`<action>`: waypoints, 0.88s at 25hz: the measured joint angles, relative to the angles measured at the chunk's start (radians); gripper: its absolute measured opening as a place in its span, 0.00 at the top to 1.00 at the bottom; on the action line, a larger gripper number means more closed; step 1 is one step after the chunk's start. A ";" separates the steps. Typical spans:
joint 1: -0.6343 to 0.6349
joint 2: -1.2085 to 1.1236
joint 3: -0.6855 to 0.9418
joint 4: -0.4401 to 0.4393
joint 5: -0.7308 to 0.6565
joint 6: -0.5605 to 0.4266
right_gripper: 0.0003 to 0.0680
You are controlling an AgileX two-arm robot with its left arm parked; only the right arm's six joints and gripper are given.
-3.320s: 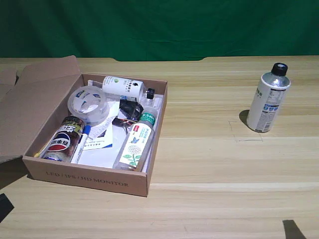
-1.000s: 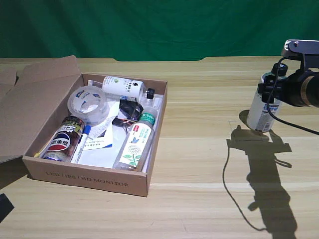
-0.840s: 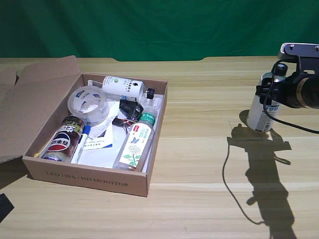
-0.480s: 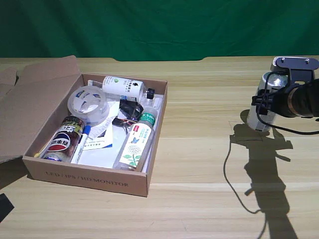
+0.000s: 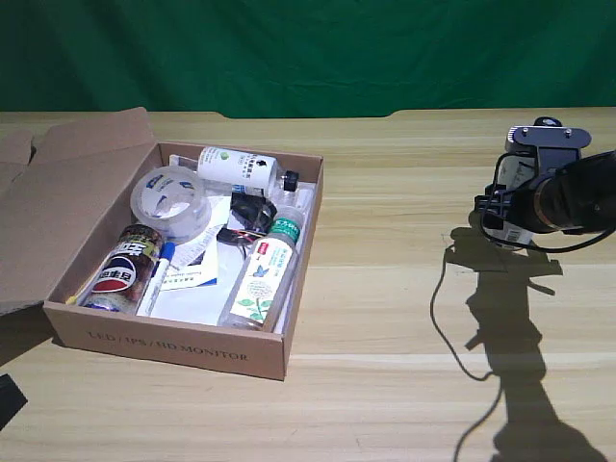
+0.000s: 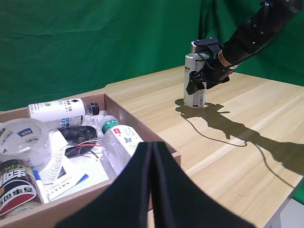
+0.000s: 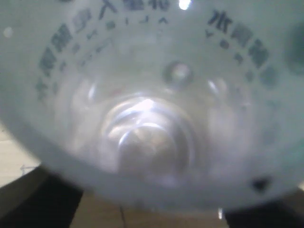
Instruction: Place the white bottle into the box.
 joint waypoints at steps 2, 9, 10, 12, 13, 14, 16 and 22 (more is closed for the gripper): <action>0.000 0.011 -0.010 0.001 0.023 0.000 0.12; 0.001 0.020 -0.016 0.004 0.053 0.003 0.27; 0.002 0.020 -0.016 0.004 0.053 0.003 0.27; 0.002 0.014 -0.016 0.004 0.038 0.003 0.27; 0.001 0.010 -0.016 0.005 0.023 0.003 0.27; 0.001 0.004 -0.014 0.006 0.001 0.003 0.27; 0.001 -0.025 -0.010 0.006 -0.064 0.003 0.27; 0.021 -0.196 -0.010 -0.004 -0.336 0.002 0.27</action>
